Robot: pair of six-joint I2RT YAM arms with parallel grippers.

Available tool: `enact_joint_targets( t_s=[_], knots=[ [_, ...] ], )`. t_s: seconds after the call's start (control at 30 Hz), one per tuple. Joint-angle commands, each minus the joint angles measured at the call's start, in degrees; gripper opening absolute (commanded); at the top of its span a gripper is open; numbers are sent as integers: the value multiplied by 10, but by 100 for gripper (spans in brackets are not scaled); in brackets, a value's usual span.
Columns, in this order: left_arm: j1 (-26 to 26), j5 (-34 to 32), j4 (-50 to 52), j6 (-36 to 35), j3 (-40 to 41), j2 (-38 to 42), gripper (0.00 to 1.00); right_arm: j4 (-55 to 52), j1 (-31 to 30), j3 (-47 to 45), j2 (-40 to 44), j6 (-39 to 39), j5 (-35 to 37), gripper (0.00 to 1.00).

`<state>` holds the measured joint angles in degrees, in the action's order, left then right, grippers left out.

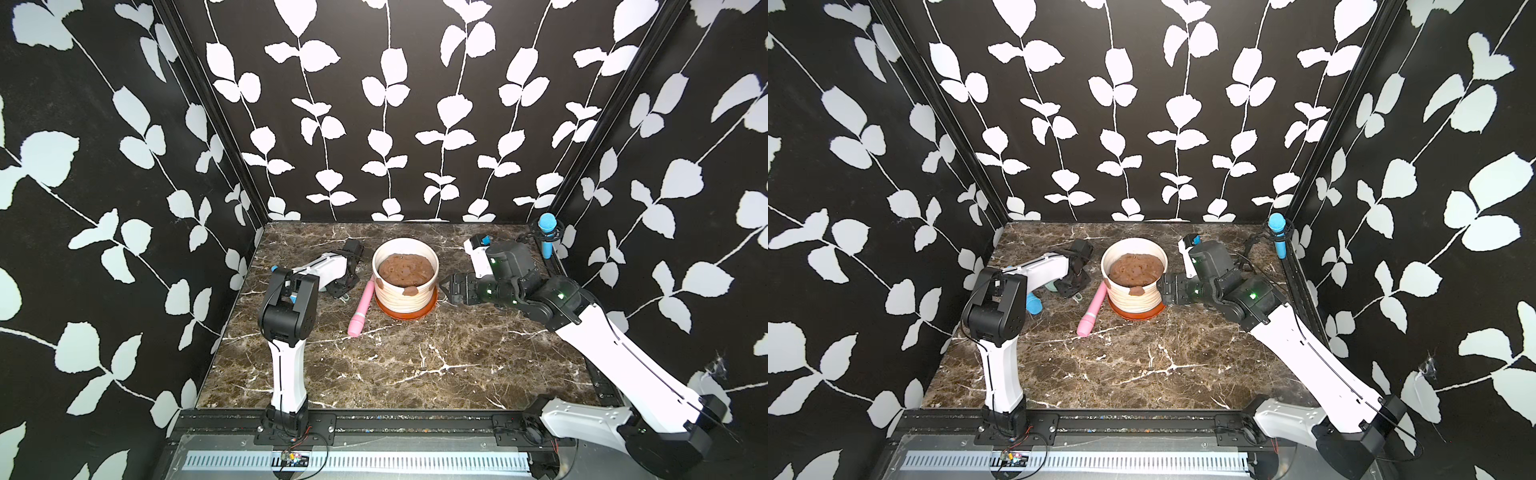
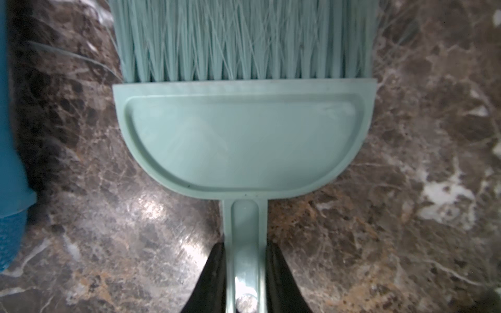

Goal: Scrub the dried mud off the ceramic pot
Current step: Pick up the brush from the center of the board.

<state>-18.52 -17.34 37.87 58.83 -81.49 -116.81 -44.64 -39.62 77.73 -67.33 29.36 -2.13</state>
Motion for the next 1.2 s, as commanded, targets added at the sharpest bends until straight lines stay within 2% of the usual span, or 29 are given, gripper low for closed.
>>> enact_joint_targets(
  t_s=[0.0,0.17,0.33,0.43,0.53,0.6,0.73,0.83,1.0,1.17],
  knots=[
    [8,21,-22,-30,26,16,19,27,-4,3,3,12,2,93],
    [8,24,0,-69,39,115,19,36,-4,8,-13,32,-13,93],
    [8,57,5,-95,72,224,19,70,-3,12,-27,59,-46,93],
    [8,90,-1,-107,100,286,19,90,-3,13,-34,88,-63,93],
    [5,156,-48,-137,133,341,18,107,-3,19,-45,135,-76,93],
    [-9,203,-64,-168,137,369,17,120,-4,30,-56,168,-90,93],
    [-78,254,-92,-260,124,403,14,192,-6,39,-85,221,-177,93],
    [-115,304,-112,-271,119,408,14,230,-12,33,-108,245,-208,93],
    [-150,321,-139,-264,123,410,14,240,-32,31,-128,249,-181,92],
    [-165,333,-173,-257,135,413,14,244,-38,11,-146,291,-98,88]
  ],
)
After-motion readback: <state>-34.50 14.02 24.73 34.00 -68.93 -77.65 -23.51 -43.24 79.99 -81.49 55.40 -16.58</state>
